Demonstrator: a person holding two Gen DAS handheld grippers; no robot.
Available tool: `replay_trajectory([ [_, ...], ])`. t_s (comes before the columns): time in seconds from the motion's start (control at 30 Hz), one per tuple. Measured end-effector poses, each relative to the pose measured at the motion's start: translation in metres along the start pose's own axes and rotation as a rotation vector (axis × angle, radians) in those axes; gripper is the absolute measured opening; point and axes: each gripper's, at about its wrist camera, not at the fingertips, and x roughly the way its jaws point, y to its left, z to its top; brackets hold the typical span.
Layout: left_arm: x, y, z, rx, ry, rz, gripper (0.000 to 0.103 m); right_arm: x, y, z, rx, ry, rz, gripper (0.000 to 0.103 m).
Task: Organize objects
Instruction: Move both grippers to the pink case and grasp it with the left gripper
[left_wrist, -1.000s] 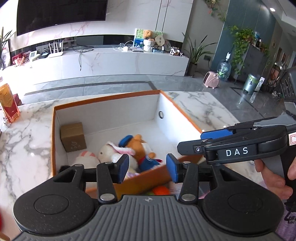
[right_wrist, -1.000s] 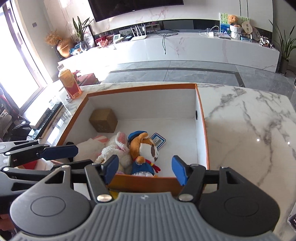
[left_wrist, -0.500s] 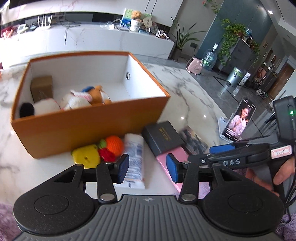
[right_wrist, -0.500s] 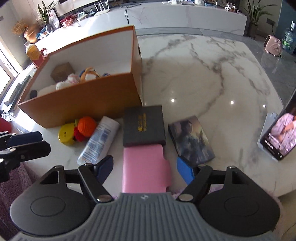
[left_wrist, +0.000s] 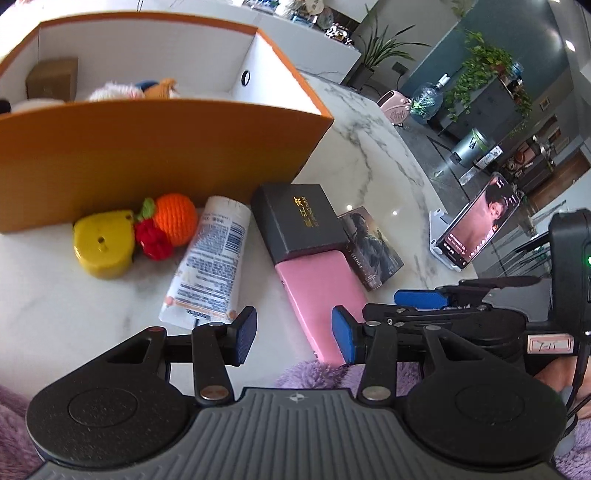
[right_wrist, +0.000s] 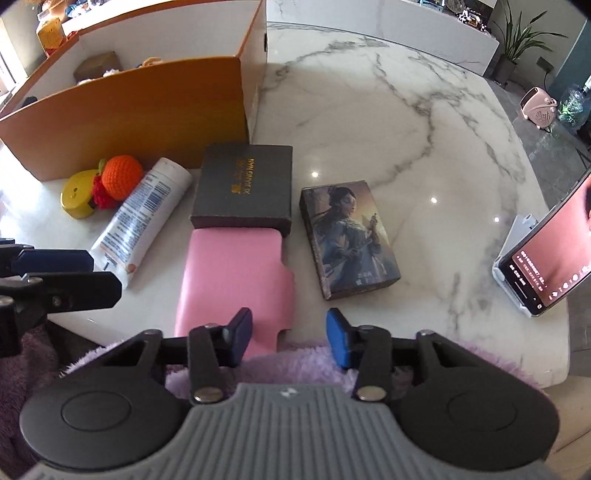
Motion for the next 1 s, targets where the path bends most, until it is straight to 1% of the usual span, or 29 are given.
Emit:
replay_trajectory([
  [0.07, 0.008, 0.002, 0.001, -0.037, 0.017, -0.015, 0.056, 0.001, -0.006, 0.000, 0.006, 0.004, 0.016, 0.035],
  [0.1, 0.011, 0.003, 0.001, -0.055, 0.026, -0.023, 0.059, 0.001, -0.009, 0.000, 0.012, 0.004, 0.014, 0.030],
  [0.13, 0.016, 0.003, 0.002, -0.071, 0.036, -0.028, 0.060, 0.001, -0.010, 0.000, 0.015, 0.004, -0.004, 0.025],
  [0.2, 0.024, 0.003, 0.002, -0.096, 0.055, -0.032, 0.061, 0.004, -0.012, -0.001, 0.015, 0.006, -0.028, 0.022],
  [0.27, 0.033, 0.002, 0.002, -0.113, 0.073, -0.024, 0.062, 0.005, -0.012, -0.001, 0.007, 0.009, -0.020, 0.022],
  [0.47, 0.053, 0.002, -0.001, -0.153, 0.122, -0.022, 0.062, 0.017, -0.008, 0.001, -0.021, 0.031, -0.044, 0.023],
  [0.57, 0.057, 0.001, -0.001, -0.146, 0.113, -0.036, 0.061, 0.021, -0.011, 0.003, -0.008, 0.046, -0.020, 0.022],
  [0.6, 0.058, 0.000, 0.000, -0.142, 0.112, -0.039, 0.059, 0.022, -0.012, 0.003, -0.005, 0.049, -0.011, 0.021],
  [0.67, 0.061, -0.003, 0.000, -0.129, 0.127, -0.044, 0.046, 0.024, -0.012, 0.004, -0.003, 0.054, 0.002, 0.020],
  [0.77, 0.061, -0.006, 0.000, -0.124, 0.124, -0.034, 0.041, 0.025, -0.012, 0.004, -0.006, 0.057, 0.006, 0.018],
  [0.93, 0.048, -0.004, 0.002, -0.138, 0.095, -0.037, 0.025, 0.024, -0.011, 0.002, -0.011, 0.050, 0.023, 0.015],
  [1.0, 0.041, -0.005, 0.004, -0.128, 0.082, -0.047, 0.022, 0.022, -0.011, 0.000, -0.013, 0.042, 0.040, 0.013],
])
